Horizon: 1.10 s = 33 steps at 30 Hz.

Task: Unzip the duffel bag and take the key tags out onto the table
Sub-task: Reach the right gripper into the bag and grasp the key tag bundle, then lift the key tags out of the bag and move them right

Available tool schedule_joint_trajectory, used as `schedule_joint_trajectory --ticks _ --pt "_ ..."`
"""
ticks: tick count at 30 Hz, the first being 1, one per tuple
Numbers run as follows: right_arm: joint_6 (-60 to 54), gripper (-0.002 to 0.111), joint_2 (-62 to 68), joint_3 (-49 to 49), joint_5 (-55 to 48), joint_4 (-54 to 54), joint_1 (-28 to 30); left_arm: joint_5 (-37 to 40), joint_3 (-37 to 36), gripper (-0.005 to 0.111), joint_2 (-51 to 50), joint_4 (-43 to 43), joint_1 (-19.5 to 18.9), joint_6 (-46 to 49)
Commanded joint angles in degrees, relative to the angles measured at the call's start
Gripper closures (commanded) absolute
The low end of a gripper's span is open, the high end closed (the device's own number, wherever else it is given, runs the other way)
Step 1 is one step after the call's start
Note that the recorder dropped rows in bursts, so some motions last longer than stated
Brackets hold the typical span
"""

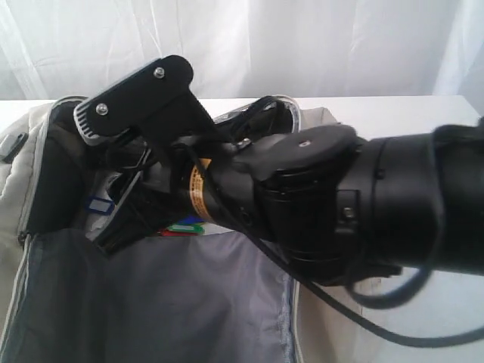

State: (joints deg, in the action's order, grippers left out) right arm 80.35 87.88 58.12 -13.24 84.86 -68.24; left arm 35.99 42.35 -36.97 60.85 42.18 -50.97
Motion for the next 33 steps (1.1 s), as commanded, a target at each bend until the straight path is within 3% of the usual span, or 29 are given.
schedule_joint_trajectory --ticks 1,9,13,21,25,29,33 --pt "-0.2 0.054 5.4 3.1 -3.2 0.8 2.1 1.7 -3.9 0.082 0.6 10.4 0.3 -12.1" --pt "-0.2 0.05 15.0 5.8 -3.2 0.8 6.6 6.8 -9.8 0.082 2.2 25.9 0.3 -32.1" --pt "2.3 0.035 19.4 7.3 -3.2 0.5 8.4 8.8 -12.4 0.082 2.2 27.0 0.3 -32.7" --pt "11.9 0.035 26.3 11.0 -0.2 0.4 8.9 8.4 -16.2 0.082 2.2 28.3 0.3 -32.7" --pt "16.0 0.059 29.5 13.2 3.6 0.0 8.9 8.3 -16.6 0.082 2.2 28.5 0.3 -32.7" --pt "16.0 0.104 29.2 13.2 3.6 -0.3 8.9 8.4 -16.6 0.082 2.2 28.3 0.3 -32.7" --pt "15.8 0.108 22.8 13.2 2.7 -0.3 8.9 8.4 -16.6 0.082 2.2 27.7 0.3 -32.9"
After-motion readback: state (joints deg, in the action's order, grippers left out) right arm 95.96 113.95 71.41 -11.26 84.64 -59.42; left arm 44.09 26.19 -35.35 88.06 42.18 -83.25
